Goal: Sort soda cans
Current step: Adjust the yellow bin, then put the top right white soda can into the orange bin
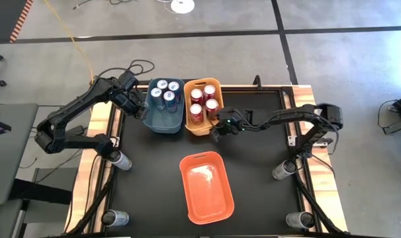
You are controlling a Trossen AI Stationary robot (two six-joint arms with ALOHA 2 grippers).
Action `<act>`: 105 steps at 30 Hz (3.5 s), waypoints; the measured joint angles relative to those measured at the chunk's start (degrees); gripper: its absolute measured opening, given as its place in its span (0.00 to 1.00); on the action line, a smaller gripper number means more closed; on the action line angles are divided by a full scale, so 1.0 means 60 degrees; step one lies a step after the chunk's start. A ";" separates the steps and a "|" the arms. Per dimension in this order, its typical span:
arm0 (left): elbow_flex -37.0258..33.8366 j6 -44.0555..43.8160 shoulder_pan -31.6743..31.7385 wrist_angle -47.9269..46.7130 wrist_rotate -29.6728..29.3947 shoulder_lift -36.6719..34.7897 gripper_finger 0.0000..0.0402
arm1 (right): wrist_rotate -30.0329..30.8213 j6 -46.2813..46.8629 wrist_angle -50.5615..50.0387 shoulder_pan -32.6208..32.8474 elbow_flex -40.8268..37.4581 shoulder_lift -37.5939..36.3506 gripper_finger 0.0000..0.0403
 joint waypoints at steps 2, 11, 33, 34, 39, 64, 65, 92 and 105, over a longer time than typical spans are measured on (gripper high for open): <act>0.0000 -0.0008 0.0000 -0.0004 0.0000 0.0000 0.29 | -0.0097 -0.0111 0.0010 -0.0065 0.0281 0.0229 0.00; 0.0000 -0.0083 0.0000 -0.0026 0.0000 0.0000 0.30 | -0.0454 -0.0625 0.0023 -0.0208 0.1233 0.1043 0.00; 0.1011 0.1039 -0.0524 0.1121 0.0002 -0.1366 0.30 | -0.0764 0.0476 -0.3492 -0.0261 0.1282 -0.2582 0.16; 0.1109 0.1139 -0.0601 0.1245 0.0004 -0.1428 0.30 | -0.0781 0.0598 -0.4265 -0.0227 0.1282 -0.2873 0.18; 0.1202 0.1527 -0.0984 0.2433 0.0080 -0.1563 0.30 | -0.0880 0.1589 -0.7586 0.0595 0.1279 -0.4222 0.35; 0.1198 0.2107 -0.2925 0.4576 0.1162 0.0865 0.65 | -0.1475 0.8798 -1.4619 0.5114 0.4772 -0.4875 0.90; 0.1198 0.1925 -0.3102 0.4716 0.1166 0.0842 0.66 | -0.1373 0.8885 -1.4600 0.5270 0.4603 -0.4944 0.90; 0.1198 0.0167 -0.5595 0.7577 0.0270 0.0834 0.76 | -0.0721 1.2860 -1.3308 0.8140 0.0857 -0.6178 0.90; 0.1198 0.0147 -0.5603 0.7585 0.0233 0.0834 0.78 | -0.0641 1.3171 -1.2861 0.8139 0.0008 -0.6064 0.83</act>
